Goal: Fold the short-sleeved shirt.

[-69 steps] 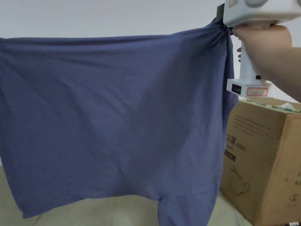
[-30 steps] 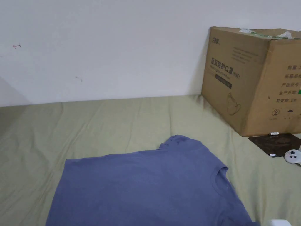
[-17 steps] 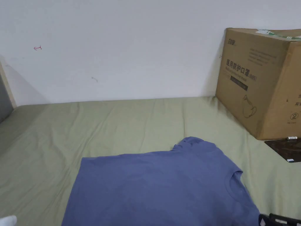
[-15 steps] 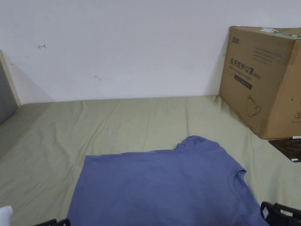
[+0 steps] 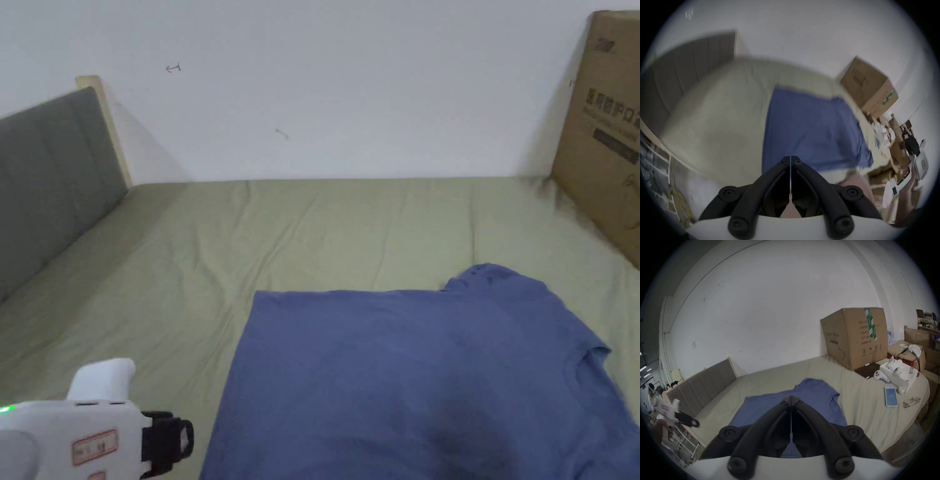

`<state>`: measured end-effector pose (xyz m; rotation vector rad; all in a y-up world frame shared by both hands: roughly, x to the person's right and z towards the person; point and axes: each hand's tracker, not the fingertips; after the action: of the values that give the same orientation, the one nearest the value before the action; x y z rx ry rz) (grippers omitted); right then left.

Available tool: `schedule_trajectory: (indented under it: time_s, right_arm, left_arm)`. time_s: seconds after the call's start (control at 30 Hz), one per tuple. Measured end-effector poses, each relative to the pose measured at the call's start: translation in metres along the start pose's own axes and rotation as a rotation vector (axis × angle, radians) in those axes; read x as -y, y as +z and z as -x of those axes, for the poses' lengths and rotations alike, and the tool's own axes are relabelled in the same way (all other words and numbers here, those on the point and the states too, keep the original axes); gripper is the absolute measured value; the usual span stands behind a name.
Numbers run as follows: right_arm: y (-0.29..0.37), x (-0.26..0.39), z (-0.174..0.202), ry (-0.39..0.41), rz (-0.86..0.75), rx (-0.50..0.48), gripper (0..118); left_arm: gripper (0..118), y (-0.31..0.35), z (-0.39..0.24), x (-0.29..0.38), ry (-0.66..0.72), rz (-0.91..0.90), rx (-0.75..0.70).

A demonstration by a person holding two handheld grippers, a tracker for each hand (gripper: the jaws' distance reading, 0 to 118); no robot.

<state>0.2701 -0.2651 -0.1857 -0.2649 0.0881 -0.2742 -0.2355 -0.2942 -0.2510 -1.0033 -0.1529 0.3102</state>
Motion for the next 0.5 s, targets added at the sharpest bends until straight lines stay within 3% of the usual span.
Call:
schedule_trajectory:
  time_s: [0.1, 0.2, 0.23, 0.37, 0.47, 0.5]
  right_arm:
    - [-0.008, 0.012, 0.002, 0.001, 0.085, -0.028, 0]
    - [-0.016, 0.02, 0.002, 0.019, 0.13, -0.024, 0]
    - [-0.018, 0.022, 0.001, 0.015, 0.145, -0.026, 0]
    - [-0.024, 0.029, -0.003, 0.004, 0.183, -0.025, 0]
    - [-0.026, 0.031, -0.009, -0.003, 0.21, 0.008, 0]
    - [-0.026, 0.031, -0.013, -0.011, 0.217, 0.015, 0]
  left_arm:
    - [6, -0.052, 0.022, 0.016, 0.035, 0.077, -0.012]
    - [106, -0.095, 0.036, 0.026, 0.056, 0.131, -0.095]
    - [118, -0.103, 0.037, 0.031, 0.069, 0.133, -0.11]
    - [113, -0.138, 0.04, 0.041, 0.041, 0.206, -0.183]
    - [107, -0.149, 0.017, 0.055, -0.219, 0.265, -0.287]
    - [100, -0.143, 0.011, 0.052, -0.245, 0.252, -0.299]
